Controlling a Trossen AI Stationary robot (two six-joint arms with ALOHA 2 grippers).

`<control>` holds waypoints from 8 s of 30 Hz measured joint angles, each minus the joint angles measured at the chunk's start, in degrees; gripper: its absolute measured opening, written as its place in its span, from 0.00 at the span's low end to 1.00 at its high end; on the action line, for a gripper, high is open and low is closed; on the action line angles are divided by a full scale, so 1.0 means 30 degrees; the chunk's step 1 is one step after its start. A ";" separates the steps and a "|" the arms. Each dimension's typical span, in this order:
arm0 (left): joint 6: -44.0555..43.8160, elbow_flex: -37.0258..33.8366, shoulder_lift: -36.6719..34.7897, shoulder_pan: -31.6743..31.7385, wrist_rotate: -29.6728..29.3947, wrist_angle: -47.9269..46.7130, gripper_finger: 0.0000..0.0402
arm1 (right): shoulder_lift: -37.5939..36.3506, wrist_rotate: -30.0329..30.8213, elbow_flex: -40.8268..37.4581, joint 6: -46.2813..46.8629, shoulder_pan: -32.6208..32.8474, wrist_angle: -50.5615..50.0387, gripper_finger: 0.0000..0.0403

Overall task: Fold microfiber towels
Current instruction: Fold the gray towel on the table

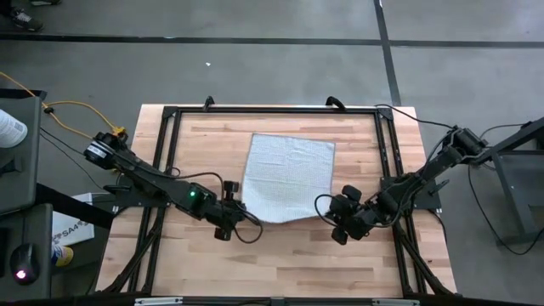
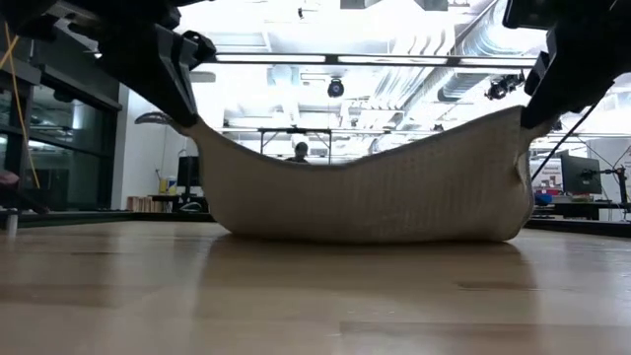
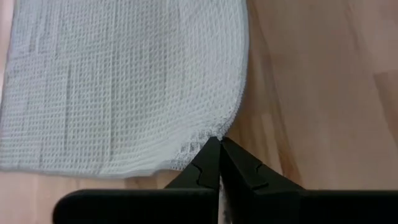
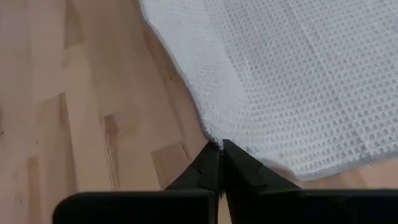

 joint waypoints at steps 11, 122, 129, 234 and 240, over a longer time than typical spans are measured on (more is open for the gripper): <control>-0.0256 0.0000 0.0017 -0.0005 0.1331 0.0490 0.11 | 0.0000 -0.2008 0.0000 0.0985 0.0017 -0.0001 0.04; 1.0748 -0.1858 0.2775 1.0511 0.9696 0.5694 0.12 | 0.2827 -0.3824 -0.0007 -0.4819 -0.7566 -0.1998 0.31; 1.0434 -0.1858 0.2910 1.0625 1.0421 0.6279 0.12 | 0.2827 -0.5284 -0.0007 -0.5408 -0.8236 -0.2683 0.31; 0.7563 0.1712 0.7001 1.0640 0.8873 0.0951 0.40 | 0.2820 -0.7746 -0.2863 -1.0018 -0.9556 0.0254 0.31; 0.7553 0.1749 0.7536 1.0604 0.8100 0.0986 0.40 | 0.2820 -0.7993 -0.2863 -1.0018 -0.9562 0.0286 0.31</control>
